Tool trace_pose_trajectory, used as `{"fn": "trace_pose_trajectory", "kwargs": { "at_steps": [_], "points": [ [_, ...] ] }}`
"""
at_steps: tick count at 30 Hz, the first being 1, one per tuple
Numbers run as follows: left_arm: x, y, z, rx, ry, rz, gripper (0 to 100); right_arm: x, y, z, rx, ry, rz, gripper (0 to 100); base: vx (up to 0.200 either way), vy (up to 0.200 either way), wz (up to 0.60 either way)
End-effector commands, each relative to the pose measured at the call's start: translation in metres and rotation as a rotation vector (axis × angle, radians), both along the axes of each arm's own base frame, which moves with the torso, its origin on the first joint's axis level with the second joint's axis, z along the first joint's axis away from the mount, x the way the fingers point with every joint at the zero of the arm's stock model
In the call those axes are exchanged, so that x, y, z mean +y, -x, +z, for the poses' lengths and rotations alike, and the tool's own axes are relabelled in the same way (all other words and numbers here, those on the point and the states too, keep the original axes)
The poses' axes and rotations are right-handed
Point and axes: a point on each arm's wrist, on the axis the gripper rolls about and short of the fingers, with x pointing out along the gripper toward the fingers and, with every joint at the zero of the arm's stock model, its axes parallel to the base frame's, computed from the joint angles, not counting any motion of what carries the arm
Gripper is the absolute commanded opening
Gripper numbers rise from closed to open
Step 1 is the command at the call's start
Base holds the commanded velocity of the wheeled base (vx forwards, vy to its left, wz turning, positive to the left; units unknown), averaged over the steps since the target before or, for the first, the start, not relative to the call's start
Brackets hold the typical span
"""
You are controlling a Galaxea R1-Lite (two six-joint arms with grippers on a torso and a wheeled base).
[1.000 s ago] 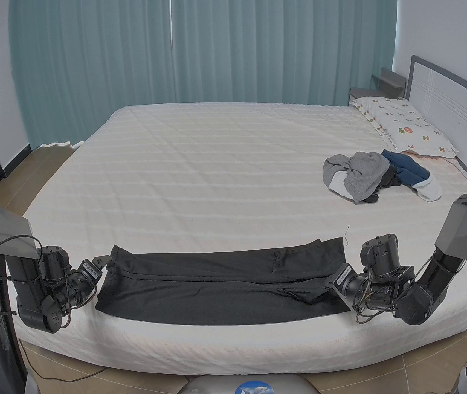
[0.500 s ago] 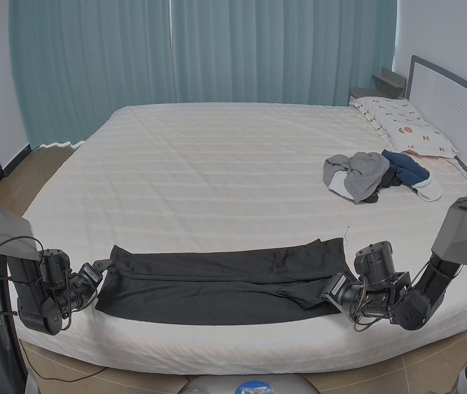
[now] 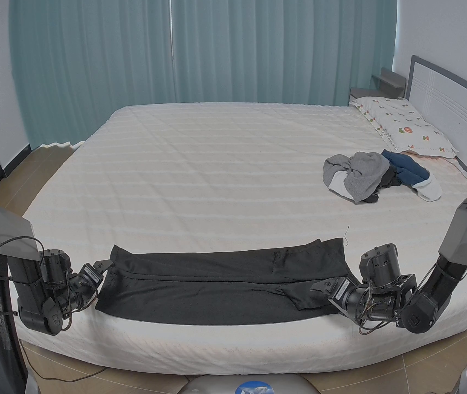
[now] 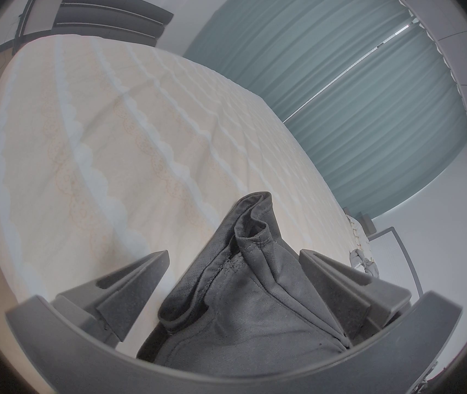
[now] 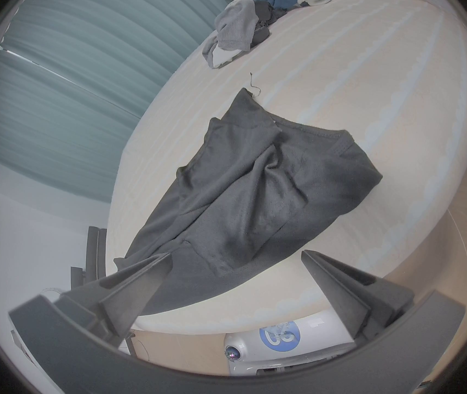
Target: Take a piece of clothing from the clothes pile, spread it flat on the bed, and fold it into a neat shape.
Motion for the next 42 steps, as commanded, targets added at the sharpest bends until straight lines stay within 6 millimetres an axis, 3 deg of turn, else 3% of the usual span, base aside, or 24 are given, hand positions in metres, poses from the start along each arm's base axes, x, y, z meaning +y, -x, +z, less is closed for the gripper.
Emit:
{"fn": "trace_pose_trajectory", "kwargs": {
  "at_steps": [1,6,17,30,39,40,42],
  "points": [
    [0.0,0.001,-0.001,0.004,0.001,-0.001,100,-0.006,0.005,0.013,-0.027,-0.014,-0.007,100,0.0,0.0,0.0],
    [0.0,0.001,-0.001,0.004,0.002,-0.003,100,-0.013,0.012,0.012,-0.023,0.019,0.005,100,0.0,0.0,0.0],
    [0.0,-0.001,0.0,-0.002,0.005,-0.01,100,-0.037,-0.004,0.011,-0.034,0.02,0.016,100,0.0,0.0,0.0],
    [0.0,-0.001,-0.002,0.002,0.006,-0.01,100,-0.031,-0.023,-0.013,-0.005,0.047,0.038,100,0.0,0.0,0.0],
    [0.0,-0.001,-0.002,0.001,0.006,-0.01,100,-0.042,-0.029,-0.021,-0.012,0.069,0.024,100,0.0,0.0,0.0],
    [0.0,-0.001,-0.002,0.001,0.006,-0.01,100,-0.042,-0.029,-0.024,-0.009,0.072,0.024,0,0.0,0.0,0.0],
    [0.0,-0.001,-0.002,0.001,0.006,-0.01,100,-0.043,-0.03,-0.028,-0.013,0.078,0.027,0,0.0,0.0,0.0]
  ]
}}
